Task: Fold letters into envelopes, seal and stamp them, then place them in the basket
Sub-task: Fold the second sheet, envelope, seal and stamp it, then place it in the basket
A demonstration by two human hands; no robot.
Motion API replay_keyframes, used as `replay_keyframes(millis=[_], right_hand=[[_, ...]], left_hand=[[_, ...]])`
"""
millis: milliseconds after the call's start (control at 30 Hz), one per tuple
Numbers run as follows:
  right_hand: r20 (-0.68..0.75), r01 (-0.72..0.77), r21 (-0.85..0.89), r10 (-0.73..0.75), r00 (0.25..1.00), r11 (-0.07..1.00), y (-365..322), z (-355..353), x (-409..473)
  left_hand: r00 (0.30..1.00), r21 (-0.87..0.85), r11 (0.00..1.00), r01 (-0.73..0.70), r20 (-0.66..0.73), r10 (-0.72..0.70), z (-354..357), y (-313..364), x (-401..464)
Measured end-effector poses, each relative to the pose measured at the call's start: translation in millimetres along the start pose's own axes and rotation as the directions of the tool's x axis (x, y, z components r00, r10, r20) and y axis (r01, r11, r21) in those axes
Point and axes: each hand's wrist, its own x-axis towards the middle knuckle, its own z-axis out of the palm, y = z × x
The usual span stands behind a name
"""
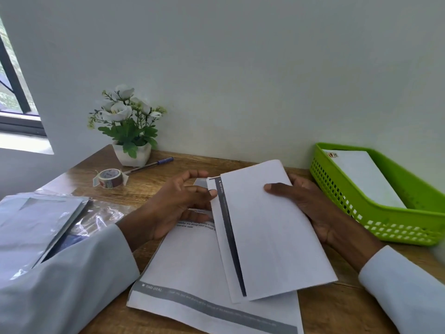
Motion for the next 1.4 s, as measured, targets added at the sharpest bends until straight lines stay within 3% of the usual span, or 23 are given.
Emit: replay_keyframes(millis=[233, 967, 1267, 1400], right_hand=[[-0.016, 0.143, -0.033, -0.144, 0.989, 0.989, 5.6, 7.7, 0.7], [-0.176, 0.205, -0.355, -0.28, 0.944, 0.912, 9.1, 18.8, -1.2], [-0.177, 0.155, -0.46, -0.261, 0.949, 0.874, 2.5, 27.7, -7.3], [-0.135, 0.085, -0.259, -0.123, 0.983, 0.962, -1.0, 25.6, -6.6]], left_hand=[[0.987, -0.008, 0.994, -0.113, -0.116, 0.111, 7.0, -6.7, 3.0], [0.991, -0.009, 0.996, -0.089, -0.1, 0.088, 5.5, -11.2, 5.7], [0.992, 0.1, 0.993, -0.063, -0.099, 0.073, 8.3, -6.8, 0.5], [0.992, 0.12, 0.991, -0.06, -0.101, 0.072, 8.4, -5.6, 0.3]])
